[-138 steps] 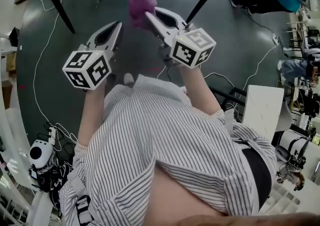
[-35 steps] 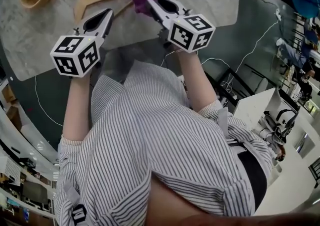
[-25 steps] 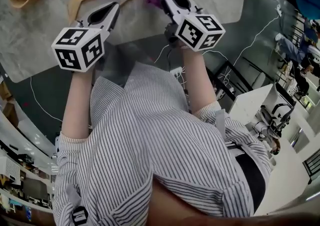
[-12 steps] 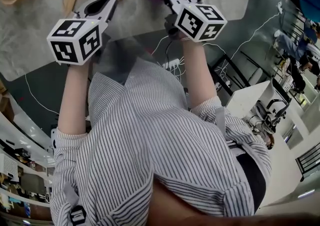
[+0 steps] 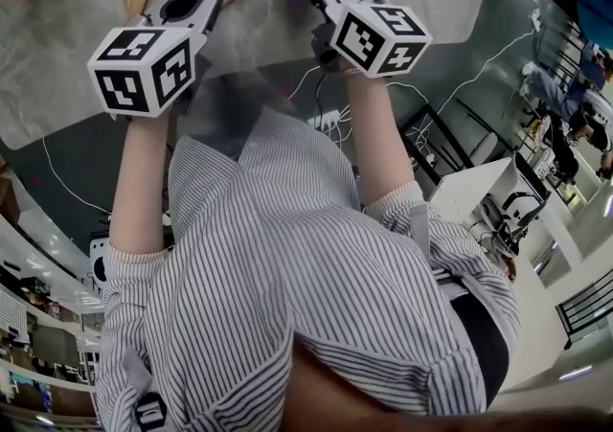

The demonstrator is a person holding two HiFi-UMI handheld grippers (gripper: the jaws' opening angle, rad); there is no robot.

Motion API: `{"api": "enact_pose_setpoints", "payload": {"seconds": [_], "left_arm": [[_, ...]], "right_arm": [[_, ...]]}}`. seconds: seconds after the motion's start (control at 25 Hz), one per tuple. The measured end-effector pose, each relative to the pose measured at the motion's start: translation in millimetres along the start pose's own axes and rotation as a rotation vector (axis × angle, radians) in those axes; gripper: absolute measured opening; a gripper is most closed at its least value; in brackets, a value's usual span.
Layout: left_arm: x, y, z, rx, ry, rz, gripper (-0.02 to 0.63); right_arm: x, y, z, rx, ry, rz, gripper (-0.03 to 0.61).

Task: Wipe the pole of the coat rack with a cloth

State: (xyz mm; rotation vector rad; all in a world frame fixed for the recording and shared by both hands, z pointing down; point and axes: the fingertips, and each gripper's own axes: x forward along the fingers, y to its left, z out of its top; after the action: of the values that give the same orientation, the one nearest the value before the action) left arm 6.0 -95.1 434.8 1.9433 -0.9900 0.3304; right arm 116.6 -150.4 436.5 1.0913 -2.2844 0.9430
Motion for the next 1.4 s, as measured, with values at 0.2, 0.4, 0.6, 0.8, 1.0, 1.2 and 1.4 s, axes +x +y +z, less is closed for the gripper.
{"api": "enact_pose_setpoints", "payload": {"seconds": [0.2, 0.4, 0.6, 0.8, 1.0, 1.2, 1.4], "left_arm": [[-5, 5, 2, -0.02, -0.011, -0.004, 0.012], [-14, 11, 5, -0.037, -0.038, 0.001, 0.012], [-21, 17, 6, -0.047, -0.049, 0.012, 0.012], [-28, 21, 5, -0.053, -0.059, 0.023, 0.012], [-44, 37, 1, -0.053, -0.07, 0.058, 0.012], [-59, 54, -4, -0.059, -0.068, 0.103, 0.012], [-69, 67, -12, -0.089, -0.077, 0.134, 0.012]], "right_arm": [[7, 8, -1, -0.011, 0.013, 0.011, 0.066], [12, 17, -2, -0.026, 0.024, 0.016, 0.066], [16, 25, -2, -0.041, 0.038, 0.019, 0.066], [20, 34, -3, -0.057, 0.053, 0.027, 0.066], [26, 47, -8, -0.075, 0.066, 0.024, 0.066], [28, 56, -6, -0.082, 0.066, 0.027, 0.066], [29, 63, -8, -0.093, 0.073, 0.031, 0.066]]}}
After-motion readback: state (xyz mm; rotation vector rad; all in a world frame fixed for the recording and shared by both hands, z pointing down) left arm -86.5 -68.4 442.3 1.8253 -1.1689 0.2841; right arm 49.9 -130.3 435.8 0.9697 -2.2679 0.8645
